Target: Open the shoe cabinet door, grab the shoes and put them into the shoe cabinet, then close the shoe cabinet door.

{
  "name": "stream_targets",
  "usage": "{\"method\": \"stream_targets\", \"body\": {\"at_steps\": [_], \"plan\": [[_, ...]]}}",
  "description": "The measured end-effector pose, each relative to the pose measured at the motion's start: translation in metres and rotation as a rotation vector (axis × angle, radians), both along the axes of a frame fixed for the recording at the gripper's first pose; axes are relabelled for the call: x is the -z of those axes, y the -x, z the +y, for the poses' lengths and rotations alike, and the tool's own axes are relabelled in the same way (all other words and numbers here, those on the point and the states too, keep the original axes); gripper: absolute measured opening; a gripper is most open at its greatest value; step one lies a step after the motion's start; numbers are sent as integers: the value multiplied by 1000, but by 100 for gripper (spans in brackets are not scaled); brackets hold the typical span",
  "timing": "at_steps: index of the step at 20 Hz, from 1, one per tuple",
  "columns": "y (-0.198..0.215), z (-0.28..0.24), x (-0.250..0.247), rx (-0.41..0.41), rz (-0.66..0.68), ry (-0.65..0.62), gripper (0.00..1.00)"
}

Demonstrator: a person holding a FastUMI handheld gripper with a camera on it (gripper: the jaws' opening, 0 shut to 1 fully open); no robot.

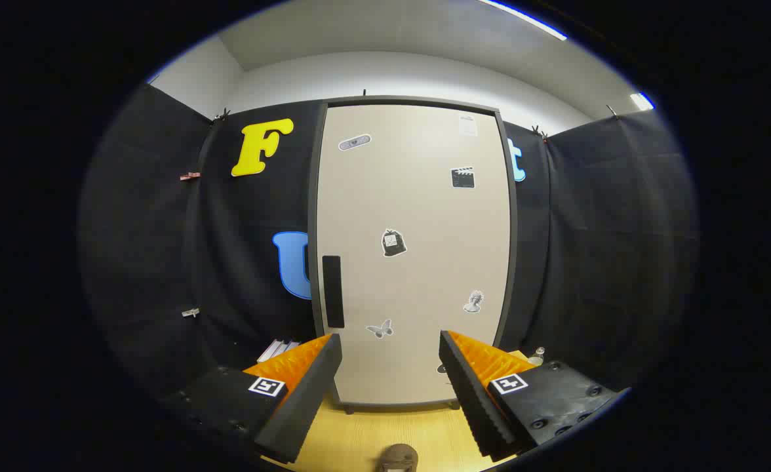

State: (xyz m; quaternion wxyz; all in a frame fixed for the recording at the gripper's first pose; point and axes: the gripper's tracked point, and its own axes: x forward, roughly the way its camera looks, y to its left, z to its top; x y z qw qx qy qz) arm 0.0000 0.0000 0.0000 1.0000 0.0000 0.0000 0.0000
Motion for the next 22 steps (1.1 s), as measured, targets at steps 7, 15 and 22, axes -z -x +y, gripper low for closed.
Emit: {"method": "stream_targets", "body": {"at_steps": [7, 15, 22], "plan": [[-1, 2, -4, -4, -6, -12, 98], [-5, 7, -1, -7, -3, -22, 98], [-23, 39, 7, -54, 10, -24, 98]]}}
